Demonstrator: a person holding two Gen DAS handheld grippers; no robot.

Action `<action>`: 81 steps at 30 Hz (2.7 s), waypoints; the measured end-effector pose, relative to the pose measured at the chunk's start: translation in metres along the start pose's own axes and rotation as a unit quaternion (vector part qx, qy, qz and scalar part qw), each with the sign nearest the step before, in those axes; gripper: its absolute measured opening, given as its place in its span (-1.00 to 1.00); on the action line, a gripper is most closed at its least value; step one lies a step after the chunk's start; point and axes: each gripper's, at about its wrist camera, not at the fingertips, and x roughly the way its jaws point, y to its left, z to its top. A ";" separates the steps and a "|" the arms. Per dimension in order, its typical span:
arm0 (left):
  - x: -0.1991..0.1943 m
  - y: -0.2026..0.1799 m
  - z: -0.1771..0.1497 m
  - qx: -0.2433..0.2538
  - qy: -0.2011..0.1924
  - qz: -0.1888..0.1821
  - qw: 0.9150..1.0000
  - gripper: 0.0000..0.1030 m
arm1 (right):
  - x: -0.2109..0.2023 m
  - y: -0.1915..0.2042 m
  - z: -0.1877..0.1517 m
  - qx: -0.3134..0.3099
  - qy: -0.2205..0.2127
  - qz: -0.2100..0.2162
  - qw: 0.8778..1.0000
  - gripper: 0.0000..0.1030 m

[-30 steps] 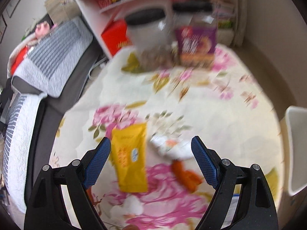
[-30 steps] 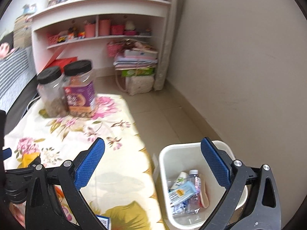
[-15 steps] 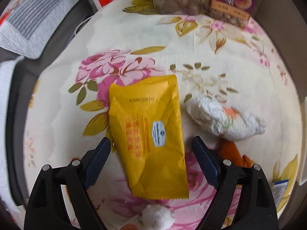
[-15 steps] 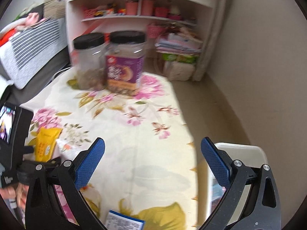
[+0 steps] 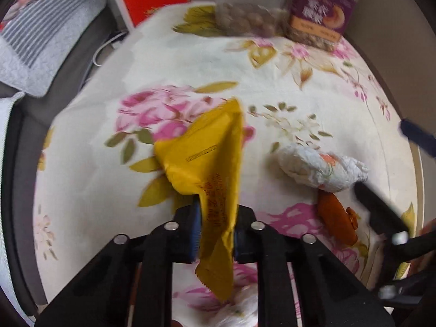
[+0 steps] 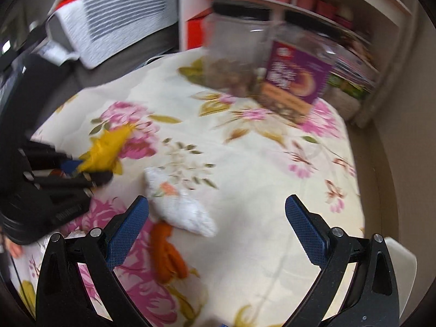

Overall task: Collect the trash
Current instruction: 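Grasp the yellow snack packet with the left gripper, then grasp the crumpled white tissue with the right gripper while the left gripper holds the packet, then carry the tissue and packet to the white bin and release both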

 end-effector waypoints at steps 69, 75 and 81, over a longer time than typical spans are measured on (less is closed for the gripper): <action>-0.165 -0.079 -0.019 -0.040 -0.289 0.061 0.955 -0.65 | -0.143 -0.049 -0.001 0.139 -0.186 -0.088 0.969 -0.20; -0.167 -0.103 -0.018 -0.024 -0.293 0.048 0.955 -0.65 | -0.155 -0.073 -0.013 0.157 -0.187 -0.105 0.964 -0.20; -0.168 -0.130 -0.019 -0.004 -0.294 0.034 0.955 -0.65 | -0.167 -0.097 -0.029 0.175 -0.186 -0.124 0.959 -0.19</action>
